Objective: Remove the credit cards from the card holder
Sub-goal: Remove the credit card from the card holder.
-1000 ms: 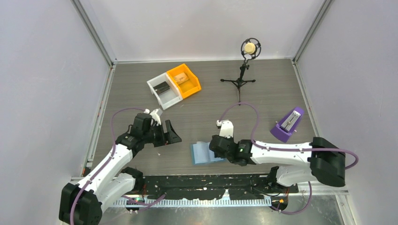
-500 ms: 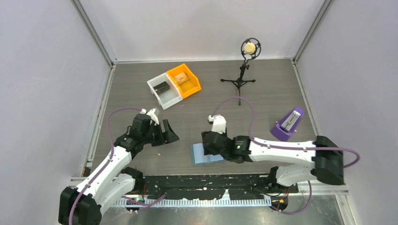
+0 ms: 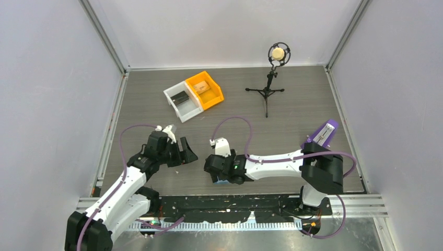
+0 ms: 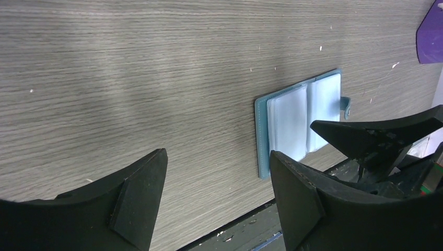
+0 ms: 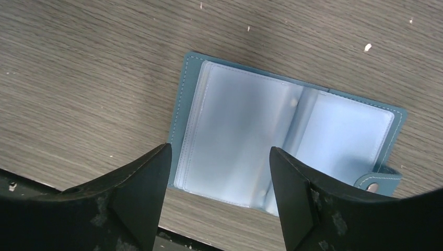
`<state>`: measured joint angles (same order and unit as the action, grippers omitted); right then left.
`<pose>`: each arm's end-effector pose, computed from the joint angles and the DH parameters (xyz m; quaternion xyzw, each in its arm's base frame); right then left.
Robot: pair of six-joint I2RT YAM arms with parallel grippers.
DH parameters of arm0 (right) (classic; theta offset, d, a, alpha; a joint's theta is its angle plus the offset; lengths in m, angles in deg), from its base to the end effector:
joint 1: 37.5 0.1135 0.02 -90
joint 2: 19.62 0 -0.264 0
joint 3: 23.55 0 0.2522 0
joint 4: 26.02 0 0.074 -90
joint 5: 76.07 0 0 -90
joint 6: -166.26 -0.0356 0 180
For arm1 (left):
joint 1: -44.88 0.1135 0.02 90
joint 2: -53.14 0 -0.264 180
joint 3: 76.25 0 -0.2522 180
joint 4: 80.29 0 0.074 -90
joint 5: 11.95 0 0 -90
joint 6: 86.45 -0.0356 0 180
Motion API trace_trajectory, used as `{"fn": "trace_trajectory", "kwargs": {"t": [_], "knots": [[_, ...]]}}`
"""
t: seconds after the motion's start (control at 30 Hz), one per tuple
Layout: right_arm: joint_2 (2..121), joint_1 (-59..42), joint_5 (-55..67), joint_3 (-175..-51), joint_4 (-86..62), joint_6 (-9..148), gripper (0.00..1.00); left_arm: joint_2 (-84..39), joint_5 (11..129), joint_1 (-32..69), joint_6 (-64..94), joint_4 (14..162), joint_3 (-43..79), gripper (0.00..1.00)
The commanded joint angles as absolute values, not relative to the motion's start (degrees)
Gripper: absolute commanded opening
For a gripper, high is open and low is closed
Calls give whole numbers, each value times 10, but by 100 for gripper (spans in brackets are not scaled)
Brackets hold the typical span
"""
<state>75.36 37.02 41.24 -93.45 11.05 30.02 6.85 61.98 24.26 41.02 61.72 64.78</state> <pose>0.1013 0.3047 0.1762 -0.1753 0.9285 0.0900 0.3148 0.1499 -0.0669 0.1953 -0.0816 0.9137 -0.2958 0.2663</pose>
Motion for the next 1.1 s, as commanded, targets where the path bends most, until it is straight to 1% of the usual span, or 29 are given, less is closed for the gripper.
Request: {"fn": "trace_trajectory", "kwargs": {"t": [0.0,0.17,0.4,0.53,0.57,0.63,0.67,0.7,0.77,0.87,1.07], "knots": [[766,372,423,-956,92,297,75,68,611,241,416,636,652,74],[773,372,432,-947,84,295,72,68,607,241,414,635,650,74],[777,372,431,-937,75,291,64,72,607,241,414,634,650,74],[771,372,433,-931,72,288,61,69,606,241,411,634,649,74],[771,372,434,-931,72,288,61,69,605,241,411,634,649,74],[774,372,435,-932,76,286,66,67,605,241,411,634,648,74],[778,372,434,-937,83,284,71,67,604,241,411,634,648,74],[783,372,433,-941,87,283,73,67,605,241,411,634,649,74],[789,372,429,-944,88,282,74,68,604,241,411,634,649,74],[796,372,425,-946,88,282,73,70,604,241,411,633,648,73],[792,372,427,-940,83,281,67,73,607,241,407,630,649,73]]}}
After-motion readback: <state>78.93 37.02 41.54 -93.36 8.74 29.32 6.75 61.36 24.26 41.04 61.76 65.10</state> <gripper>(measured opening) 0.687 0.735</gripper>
